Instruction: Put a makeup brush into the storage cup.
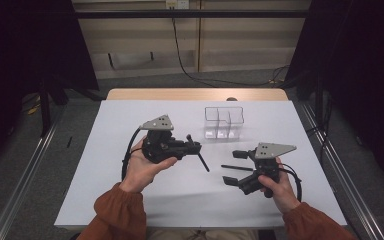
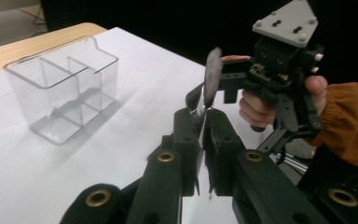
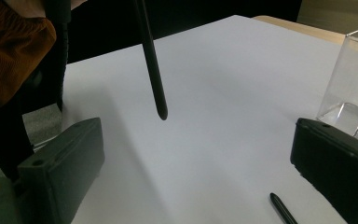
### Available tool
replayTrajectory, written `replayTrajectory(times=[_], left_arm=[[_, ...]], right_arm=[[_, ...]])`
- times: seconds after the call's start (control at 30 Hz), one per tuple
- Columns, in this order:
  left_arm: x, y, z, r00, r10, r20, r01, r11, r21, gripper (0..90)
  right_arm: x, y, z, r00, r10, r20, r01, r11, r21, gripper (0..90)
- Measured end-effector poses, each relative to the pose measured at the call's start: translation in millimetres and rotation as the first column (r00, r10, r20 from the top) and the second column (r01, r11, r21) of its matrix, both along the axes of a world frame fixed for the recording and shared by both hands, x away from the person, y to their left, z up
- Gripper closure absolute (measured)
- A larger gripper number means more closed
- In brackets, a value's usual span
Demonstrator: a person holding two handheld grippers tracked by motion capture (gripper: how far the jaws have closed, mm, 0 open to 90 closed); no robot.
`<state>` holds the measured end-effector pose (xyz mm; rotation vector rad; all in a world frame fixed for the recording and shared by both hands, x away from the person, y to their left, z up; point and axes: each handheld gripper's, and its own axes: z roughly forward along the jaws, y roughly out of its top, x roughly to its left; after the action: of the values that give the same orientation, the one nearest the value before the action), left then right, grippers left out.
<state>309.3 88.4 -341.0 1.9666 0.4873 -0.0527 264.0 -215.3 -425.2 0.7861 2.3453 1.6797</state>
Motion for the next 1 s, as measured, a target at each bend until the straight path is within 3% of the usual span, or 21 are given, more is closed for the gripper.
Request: replayTrajectory(times=[0.2, 0.33, 0.57, 0.67, 0.93, 1.0], left_arm=[[1.5, -3.3, 3.9, 1.0, -0.004, -0.007, 0.004, 0.9992, 0.04, 84.0], [4.1, -6.9, 4.6, 0.9997, -0.015, -0.021, 0.017, 0.9952, 0.096, 84.0], [6.5, -14.2, -0.7, 0.9985, -0.026, -0.047, 0.032, 0.9906, 0.133, 84.1], [7.9, -15.5, -2.4, 0.9987, 0.002, -0.05, 0.006, 0.9879, 0.155, 84.1], [7.9, -13.4, -3.0, 0.9983, -0.007, -0.059, 0.015, 0.9913, 0.131, 84.0], [7.8, -13.1, -3.8, 0.998, -0.007, -0.063, 0.014, 0.9926, 0.12, 84.1]], right_arm=[[0.1, 0.5, 2.4, 0.9999, 0.012, 0.004, -0.012, 0.9999, -0.007, 3.4], [2.8, 4.5, 5.4, 0.9997, 0.023, 0.01, -0.023, 0.9996, -0.018, 3.8], [6.4, 8.3, 8.9, 0.9994, 0.033, 0.013, -0.033, 0.9991, -0.027, 4.8], [7.5, 10.6, 9.4, 0.9995, 0.029, 0.011, -0.028, 0.999, -0.034, 6.1], [11.8, 27.1, 17.6, 0.9974, 0.069, 0.021, -0.068, 0.9964, -0.051, 11.2], [14.7, 33.1, 18.5, 0.9946, 0.104, -0.01, -0.104, 0.9933, -0.051, 10.4]])
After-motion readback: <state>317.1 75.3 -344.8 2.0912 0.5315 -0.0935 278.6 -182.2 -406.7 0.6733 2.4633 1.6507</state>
